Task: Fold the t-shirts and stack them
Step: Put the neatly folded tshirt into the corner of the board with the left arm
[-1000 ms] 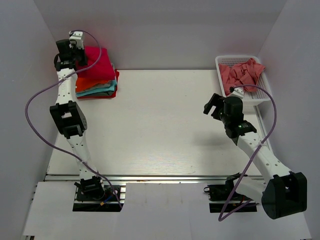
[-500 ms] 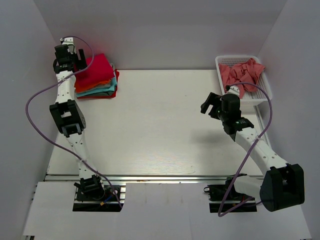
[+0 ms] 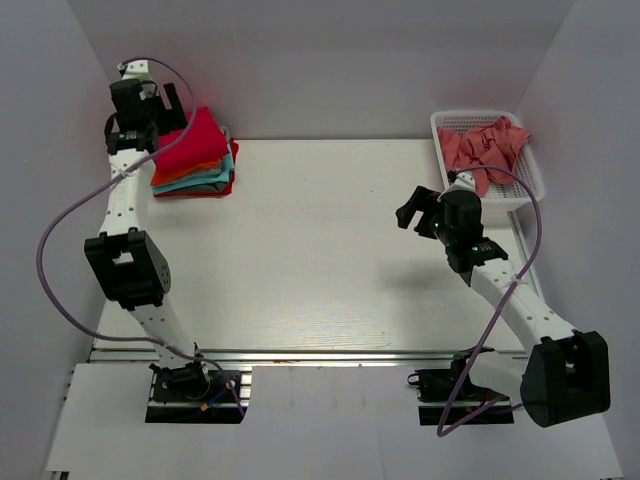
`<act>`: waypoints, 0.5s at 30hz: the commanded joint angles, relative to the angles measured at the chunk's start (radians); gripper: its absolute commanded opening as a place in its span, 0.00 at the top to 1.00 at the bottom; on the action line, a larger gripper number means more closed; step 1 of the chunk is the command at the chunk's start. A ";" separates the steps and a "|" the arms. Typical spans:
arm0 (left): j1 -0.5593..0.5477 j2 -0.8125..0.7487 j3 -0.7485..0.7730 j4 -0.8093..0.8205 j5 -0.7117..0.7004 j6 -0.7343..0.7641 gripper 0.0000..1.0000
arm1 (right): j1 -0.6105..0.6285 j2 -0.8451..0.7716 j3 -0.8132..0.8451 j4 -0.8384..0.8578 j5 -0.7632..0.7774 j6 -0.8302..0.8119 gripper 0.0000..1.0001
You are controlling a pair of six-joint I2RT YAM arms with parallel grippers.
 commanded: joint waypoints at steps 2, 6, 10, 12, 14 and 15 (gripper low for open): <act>-0.143 -0.253 -0.324 0.148 0.060 -0.104 0.00 | -0.003 -0.058 -0.067 0.088 -0.010 -0.029 0.09; -0.284 -0.434 -0.712 0.304 0.125 -0.196 0.00 | -0.002 -0.088 -0.102 0.100 -0.018 -0.025 0.09; -0.433 -0.556 -0.940 0.383 0.172 -0.225 0.00 | -0.003 -0.119 -0.134 0.091 -0.004 -0.046 0.09; -0.508 -0.617 -1.027 0.374 0.138 -0.235 0.00 | -0.002 -0.124 -0.161 0.089 0.004 -0.054 0.09; -0.558 -0.662 -1.096 0.350 0.051 -0.235 0.00 | -0.002 -0.130 -0.186 0.097 -0.002 -0.054 0.09; -0.569 -0.700 -1.115 0.350 0.031 -0.235 0.00 | -0.002 -0.127 -0.193 0.099 -0.004 -0.045 0.09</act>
